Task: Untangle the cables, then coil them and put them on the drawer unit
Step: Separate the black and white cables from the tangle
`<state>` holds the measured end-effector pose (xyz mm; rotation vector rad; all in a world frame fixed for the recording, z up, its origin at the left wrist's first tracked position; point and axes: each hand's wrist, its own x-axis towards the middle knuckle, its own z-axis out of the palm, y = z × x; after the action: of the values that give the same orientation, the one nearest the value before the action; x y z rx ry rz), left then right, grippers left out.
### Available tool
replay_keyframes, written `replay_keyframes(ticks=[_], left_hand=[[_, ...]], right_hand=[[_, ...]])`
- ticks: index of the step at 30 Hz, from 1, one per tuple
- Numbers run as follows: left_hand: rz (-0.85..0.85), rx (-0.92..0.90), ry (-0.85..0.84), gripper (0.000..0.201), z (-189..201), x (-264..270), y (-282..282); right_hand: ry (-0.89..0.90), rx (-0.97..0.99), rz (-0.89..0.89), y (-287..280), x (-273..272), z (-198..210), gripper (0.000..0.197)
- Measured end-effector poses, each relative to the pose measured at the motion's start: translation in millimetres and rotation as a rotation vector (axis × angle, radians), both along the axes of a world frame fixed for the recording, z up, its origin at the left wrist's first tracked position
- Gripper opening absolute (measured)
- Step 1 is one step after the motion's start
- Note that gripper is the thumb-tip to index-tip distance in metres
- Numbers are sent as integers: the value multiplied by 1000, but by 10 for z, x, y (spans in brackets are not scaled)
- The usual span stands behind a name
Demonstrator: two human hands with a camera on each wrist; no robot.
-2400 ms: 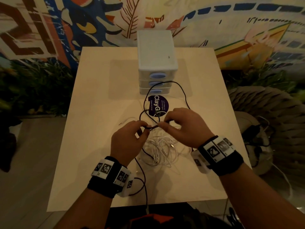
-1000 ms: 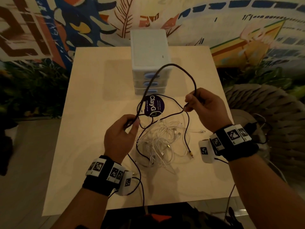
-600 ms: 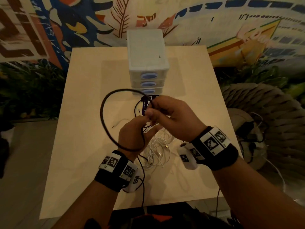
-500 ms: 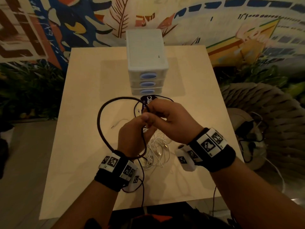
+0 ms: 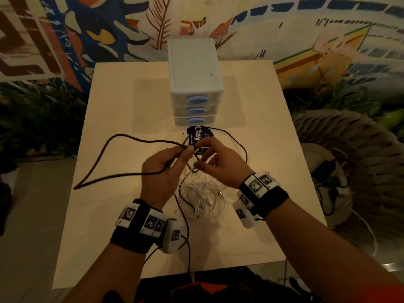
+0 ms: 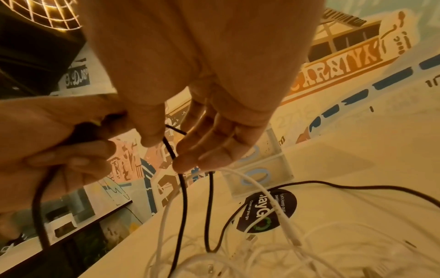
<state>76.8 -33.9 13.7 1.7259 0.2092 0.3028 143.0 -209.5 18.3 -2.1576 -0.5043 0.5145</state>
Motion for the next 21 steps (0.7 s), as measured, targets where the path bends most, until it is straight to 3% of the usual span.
replay_keyframes(ticks=[5,9,14,17,21], left_hand=[[11,-214,13,17,71,-59,-8],[14,-230,27,16,87,-86,31],[66,-25,73,9,-82,-106,145],[43,170,213,17,-290,-124,203],[-21,298,287,24,-412,-167,166]], right_hand=[[-29,-49,-40,71,32,-169,37],[-24,-5,-83,74,-30,-298,30],[-73,76,-173,35,-39,-226,21],[-75,164,-212,22,-7,-68,14],[-64,266,-196,54,-6,110,8]])
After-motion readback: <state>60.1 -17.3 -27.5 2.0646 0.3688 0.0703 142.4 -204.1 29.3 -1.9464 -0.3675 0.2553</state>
